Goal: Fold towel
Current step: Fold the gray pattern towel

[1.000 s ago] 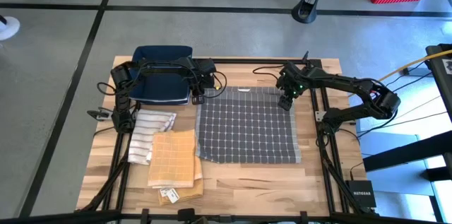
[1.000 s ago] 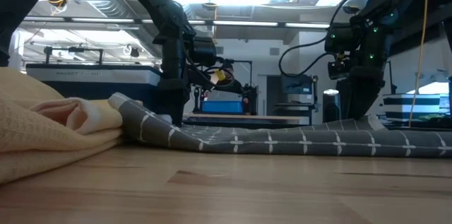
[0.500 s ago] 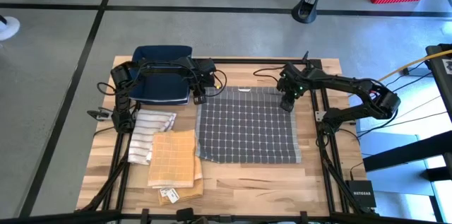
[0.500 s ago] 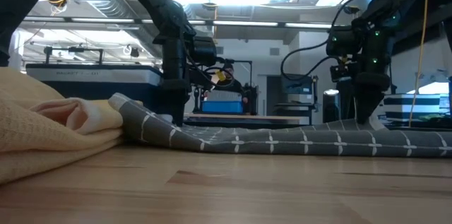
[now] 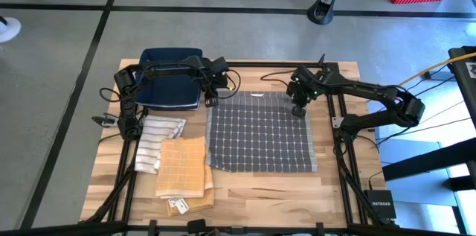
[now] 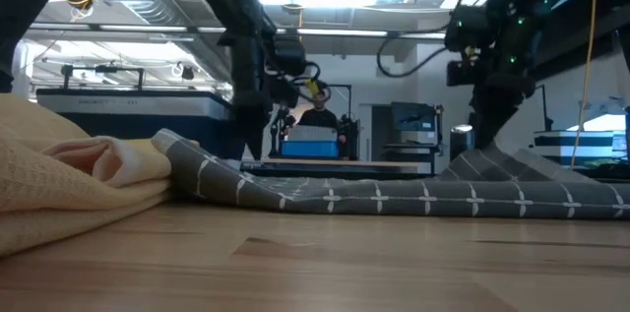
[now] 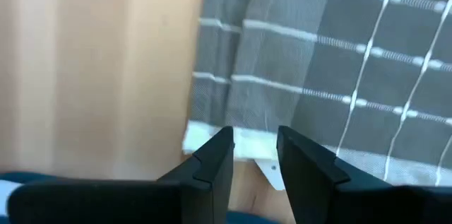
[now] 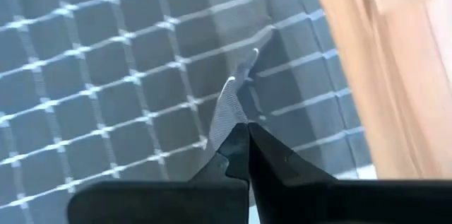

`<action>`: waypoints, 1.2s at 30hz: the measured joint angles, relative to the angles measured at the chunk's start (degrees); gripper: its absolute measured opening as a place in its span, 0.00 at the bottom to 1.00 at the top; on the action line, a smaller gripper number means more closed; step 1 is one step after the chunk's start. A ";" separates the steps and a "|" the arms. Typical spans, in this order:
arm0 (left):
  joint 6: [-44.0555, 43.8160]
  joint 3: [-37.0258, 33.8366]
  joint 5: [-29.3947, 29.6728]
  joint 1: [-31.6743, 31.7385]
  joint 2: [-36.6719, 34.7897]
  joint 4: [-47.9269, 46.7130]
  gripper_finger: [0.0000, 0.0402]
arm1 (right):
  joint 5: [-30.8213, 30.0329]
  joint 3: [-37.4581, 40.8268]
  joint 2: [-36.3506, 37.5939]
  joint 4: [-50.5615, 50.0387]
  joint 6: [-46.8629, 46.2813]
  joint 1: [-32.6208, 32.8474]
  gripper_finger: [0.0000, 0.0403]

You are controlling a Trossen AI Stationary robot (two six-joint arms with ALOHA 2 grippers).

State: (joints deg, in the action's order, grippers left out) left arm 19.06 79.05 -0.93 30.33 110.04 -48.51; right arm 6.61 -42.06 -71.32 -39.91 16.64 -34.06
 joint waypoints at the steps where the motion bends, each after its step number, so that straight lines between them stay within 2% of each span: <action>1: -0.31 0.51 0.01 -0.18 -0.24 0.02 0.26 | -0.03 -0.18 0.34 -0.10 -0.80 1.35 0.01; 12: -2.17 1.74 0.02 -2.33 -0.63 2.90 0.26 | -0.10 -0.39 4.32 -0.63 -8.73 17.50 0.01; 17: -1.84 1.74 -1.10 -3.84 -0.59 6.83 0.26 | -4.52 -0.39 6.73 -0.64 -10.66 23.03 0.00; 20: -1.61 1.74 -3.19 -5.19 -0.57 11.78 0.26 | -5.86 -0.39 7.38 -0.51 -11.73 23.65 0.00; 27: 0.40 1.74 -3.37 -9.31 0.29 26.62 0.28 | -5.57 -0.39 7.49 -0.48 -11.88 23.61 0.00; 31: -3.52 2.79 -3.18 -10.29 3.64 31.67 0.37 | -5.57 -0.39 7.49 -0.47 -11.88 23.61 0.00; 36: -3.64 8.21 -2.82 -9.86 8.91 31.62 0.50 | -5.37 -0.39 7.49 0.63 -11.82 23.61 0.00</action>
State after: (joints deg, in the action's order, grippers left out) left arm 15.42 87.26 -3.74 20.47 118.95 -16.89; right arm 1.24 -42.46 -63.83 -39.28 4.82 -10.46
